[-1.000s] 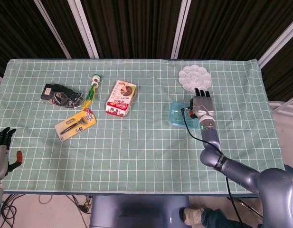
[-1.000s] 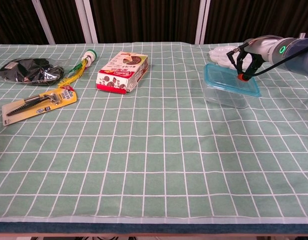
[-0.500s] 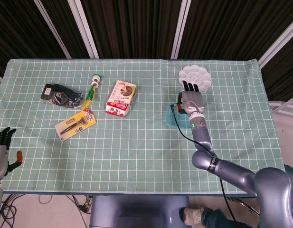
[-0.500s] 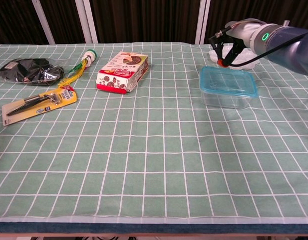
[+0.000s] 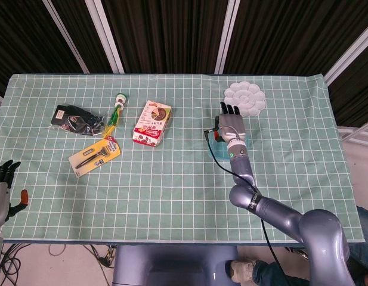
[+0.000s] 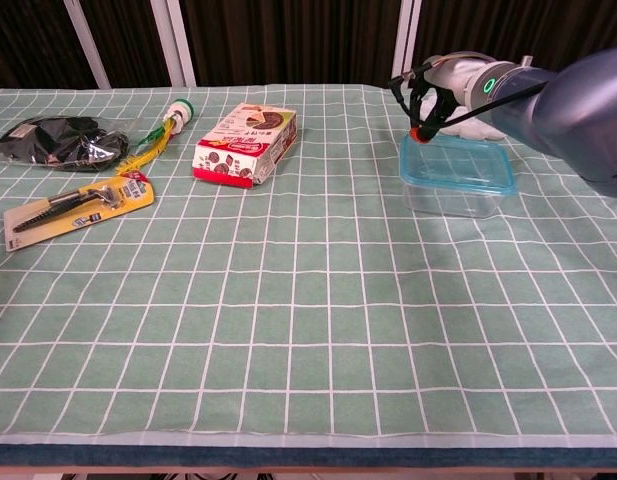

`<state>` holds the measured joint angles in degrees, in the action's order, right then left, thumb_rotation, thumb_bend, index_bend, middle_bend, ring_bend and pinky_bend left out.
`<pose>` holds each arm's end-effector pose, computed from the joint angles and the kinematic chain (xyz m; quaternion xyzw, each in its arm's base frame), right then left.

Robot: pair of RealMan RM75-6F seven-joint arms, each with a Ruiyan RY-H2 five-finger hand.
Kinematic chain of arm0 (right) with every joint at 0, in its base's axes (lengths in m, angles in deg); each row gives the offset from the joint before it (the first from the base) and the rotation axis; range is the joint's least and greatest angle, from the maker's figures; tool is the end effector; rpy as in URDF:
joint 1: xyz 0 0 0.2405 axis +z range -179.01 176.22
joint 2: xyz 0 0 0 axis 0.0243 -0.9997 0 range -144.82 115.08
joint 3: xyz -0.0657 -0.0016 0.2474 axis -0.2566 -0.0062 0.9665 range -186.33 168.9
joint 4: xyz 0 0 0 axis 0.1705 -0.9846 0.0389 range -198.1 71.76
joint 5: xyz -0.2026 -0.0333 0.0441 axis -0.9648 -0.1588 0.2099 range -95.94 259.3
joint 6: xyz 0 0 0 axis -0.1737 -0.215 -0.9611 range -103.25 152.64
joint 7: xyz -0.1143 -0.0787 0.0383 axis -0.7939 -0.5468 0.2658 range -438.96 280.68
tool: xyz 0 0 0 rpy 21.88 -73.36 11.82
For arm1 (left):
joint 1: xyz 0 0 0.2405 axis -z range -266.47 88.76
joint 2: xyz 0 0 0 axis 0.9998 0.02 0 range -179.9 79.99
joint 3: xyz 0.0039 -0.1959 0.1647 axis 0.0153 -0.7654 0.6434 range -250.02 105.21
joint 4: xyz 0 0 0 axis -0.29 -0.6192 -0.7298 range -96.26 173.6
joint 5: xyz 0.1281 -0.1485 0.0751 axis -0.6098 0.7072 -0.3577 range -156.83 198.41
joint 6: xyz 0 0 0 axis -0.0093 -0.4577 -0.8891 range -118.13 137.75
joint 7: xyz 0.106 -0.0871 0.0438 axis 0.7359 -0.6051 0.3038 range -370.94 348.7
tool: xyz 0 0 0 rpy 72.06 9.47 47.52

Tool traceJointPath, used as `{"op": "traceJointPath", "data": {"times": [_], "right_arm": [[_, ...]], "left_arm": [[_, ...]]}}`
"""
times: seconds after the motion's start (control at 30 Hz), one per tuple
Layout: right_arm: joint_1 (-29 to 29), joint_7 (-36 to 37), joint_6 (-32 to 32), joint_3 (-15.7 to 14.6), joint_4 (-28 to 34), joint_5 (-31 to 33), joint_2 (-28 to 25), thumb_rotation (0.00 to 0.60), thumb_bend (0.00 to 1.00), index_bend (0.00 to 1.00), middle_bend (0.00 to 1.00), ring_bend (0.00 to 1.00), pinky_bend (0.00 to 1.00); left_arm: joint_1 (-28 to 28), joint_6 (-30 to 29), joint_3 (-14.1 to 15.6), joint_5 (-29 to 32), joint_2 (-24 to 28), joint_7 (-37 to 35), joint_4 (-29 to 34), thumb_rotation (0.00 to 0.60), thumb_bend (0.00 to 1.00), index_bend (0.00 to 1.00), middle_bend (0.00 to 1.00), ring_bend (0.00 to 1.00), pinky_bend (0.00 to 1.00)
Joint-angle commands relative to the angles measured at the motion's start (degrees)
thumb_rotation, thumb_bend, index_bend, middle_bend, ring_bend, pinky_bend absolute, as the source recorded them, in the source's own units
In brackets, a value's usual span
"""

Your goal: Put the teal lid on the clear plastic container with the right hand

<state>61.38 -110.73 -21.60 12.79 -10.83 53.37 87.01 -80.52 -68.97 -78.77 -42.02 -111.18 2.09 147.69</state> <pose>-0.1145 -0.4742 -0.0205 0.6354 -0.4495 0.3209 0.5396 -0.2954 0.1971 0.1536 -0.5179 -0.4964 -0.3143 0.6218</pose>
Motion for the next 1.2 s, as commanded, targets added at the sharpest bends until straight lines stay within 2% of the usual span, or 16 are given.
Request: {"op": "traceJointPath", "data": {"times": [0.03, 0.57, 1.2], "right_arm": [[0.1, -0.5, 0.4, -0.2, -0.6, 0.2, 0.5, 0.600, 0.45, 0.61, 0.03, 0.00, 0.00], [0.3, -2.6, 5.6, -0.5, -5.2, 2.6, 2.3, 0.600, 0.45, 0.61, 0.03, 0.00, 0.00], [0.8, -6.6, 7.4, -1.5, -5.0, 6.9, 2.0, 0.600, 0.45, 0.61, 0.03, 0.00, 0.00]], "left_arm": [[0.0, 0.0, 0.0, 0.0, 0.0, 0.0, 0.0, 0.600, 0.54, 0.09, 0.00, 0.00, 0.00], [0.1, -0.2, -0.1, 0.4, 0.0, 0.0, -0.2, 0.600, 0.54, 0.09, 0.00, 0.00, 0.00], [0.2, -0.2, -0.2, 0.5, 0.0, -0.1, -0.3, 0.600, 0.54, 0.09, 0.00, 0.00, 0.00]]}}
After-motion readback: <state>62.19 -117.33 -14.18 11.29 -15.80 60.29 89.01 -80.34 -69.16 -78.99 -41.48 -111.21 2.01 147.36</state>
